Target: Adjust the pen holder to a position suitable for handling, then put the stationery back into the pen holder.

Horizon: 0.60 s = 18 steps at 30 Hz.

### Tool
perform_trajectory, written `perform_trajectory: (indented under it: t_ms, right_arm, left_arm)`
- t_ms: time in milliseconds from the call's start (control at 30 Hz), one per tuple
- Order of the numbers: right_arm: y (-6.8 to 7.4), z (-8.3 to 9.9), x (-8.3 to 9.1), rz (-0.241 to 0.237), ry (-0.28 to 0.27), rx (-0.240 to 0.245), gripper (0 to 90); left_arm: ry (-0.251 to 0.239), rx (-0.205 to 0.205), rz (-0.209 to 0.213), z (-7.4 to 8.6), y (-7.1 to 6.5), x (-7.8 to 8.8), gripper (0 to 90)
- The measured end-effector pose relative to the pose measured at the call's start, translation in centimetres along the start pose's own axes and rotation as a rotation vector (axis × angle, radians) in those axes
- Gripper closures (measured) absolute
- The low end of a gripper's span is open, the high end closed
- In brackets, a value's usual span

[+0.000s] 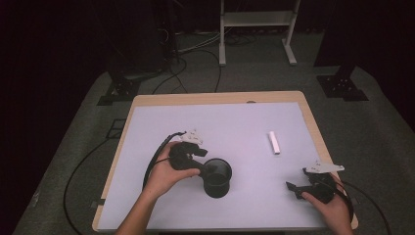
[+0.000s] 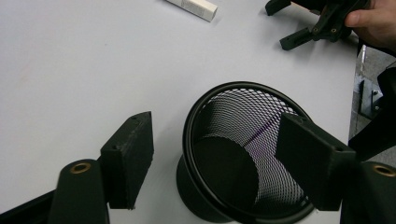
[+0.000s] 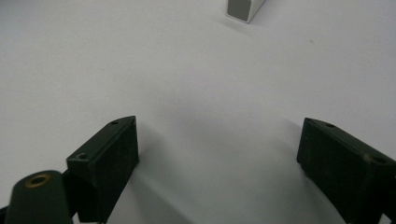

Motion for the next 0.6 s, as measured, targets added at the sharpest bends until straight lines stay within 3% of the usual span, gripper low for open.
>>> perform_trajectory:
  t_ms: [367, 600]
  right_arm:
    - [0.0, 0.0, 0.0, 0.000, 0.000, 0.002, 11.7]
    - [0.0, 0.0, 0.0, 0.000, 0.000, 0.002, 11.7]
  left_arm:
    - [-0.057, 0.017, -0.037, 0.8, 0.3, 2.5, 18.3]
    - [-0.082, 0.047, -0.062, 2.4, 1.2, 4.3, 14.6]
Point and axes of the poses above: each handheld gripper's, and its own axes: x roughly backward along the jaws, z roughly out of its underside, y roughly to its left, the point moved 7 cm from there along -x, roughly forward along the jaws, and after that the axes turned 15 degrees about x, right-handed, at the moved point
